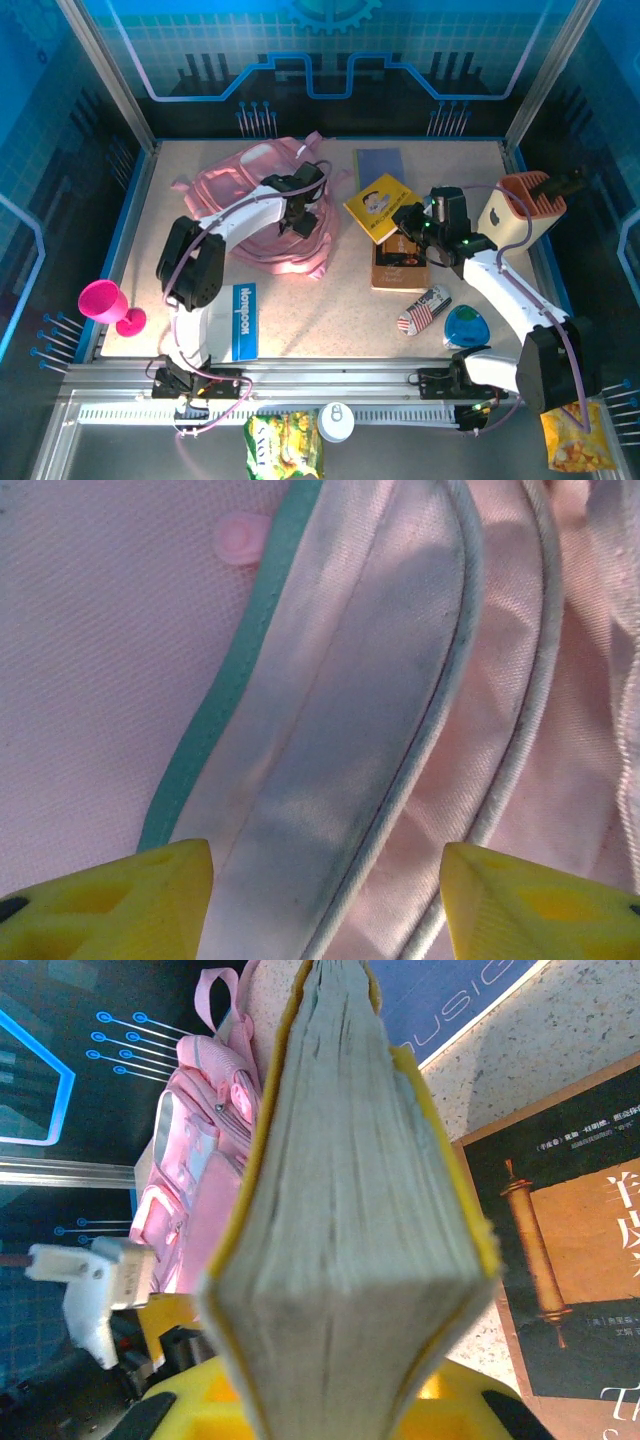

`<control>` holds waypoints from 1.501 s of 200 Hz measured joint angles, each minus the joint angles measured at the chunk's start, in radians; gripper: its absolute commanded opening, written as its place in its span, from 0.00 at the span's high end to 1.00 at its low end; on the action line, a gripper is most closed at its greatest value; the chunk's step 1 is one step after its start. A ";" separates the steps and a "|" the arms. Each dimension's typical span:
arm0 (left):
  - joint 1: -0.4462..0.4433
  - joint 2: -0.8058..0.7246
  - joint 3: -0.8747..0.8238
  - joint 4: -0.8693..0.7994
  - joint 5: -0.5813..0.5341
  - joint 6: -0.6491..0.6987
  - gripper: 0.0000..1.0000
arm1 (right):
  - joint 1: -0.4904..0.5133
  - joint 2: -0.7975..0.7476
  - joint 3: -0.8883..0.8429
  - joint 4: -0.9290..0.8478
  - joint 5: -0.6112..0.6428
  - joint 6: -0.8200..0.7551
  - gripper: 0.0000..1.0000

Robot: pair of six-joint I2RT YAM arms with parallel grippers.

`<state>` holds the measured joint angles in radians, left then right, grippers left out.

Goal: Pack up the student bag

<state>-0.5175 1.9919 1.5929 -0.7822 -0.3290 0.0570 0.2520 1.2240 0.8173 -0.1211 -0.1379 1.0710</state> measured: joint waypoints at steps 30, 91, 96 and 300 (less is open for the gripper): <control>-0.002 0.055 0.049 -0.042 -0.039 0.021 0.43 | -0.002 0.000 0.000 0.000 0.000 0.000 0.93; -0.007 0.100 0.086 -0.067 -0.103 0.026 0.49 | -0.005 0.000 0.000 0.002 0.000 0.001 0.93; -0.008 0.105 0.088 -0.068 -0.106 0.027 0.50 | -0.005 0.000 0.000 0.002 0.000 0.001 0.93; -0.003 -0.202 -0.025 0.116 -0.288 0.042 1.00 | -0.040 -0.036 -0.063 0.165 -0.144 -0.045 0.91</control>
<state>-0.5205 1.7897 1.5681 -0.6666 -0.6167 0.0986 0.2119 1.1881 0.7540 0.0437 -0.2817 1.0260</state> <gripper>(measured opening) 0.077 0.147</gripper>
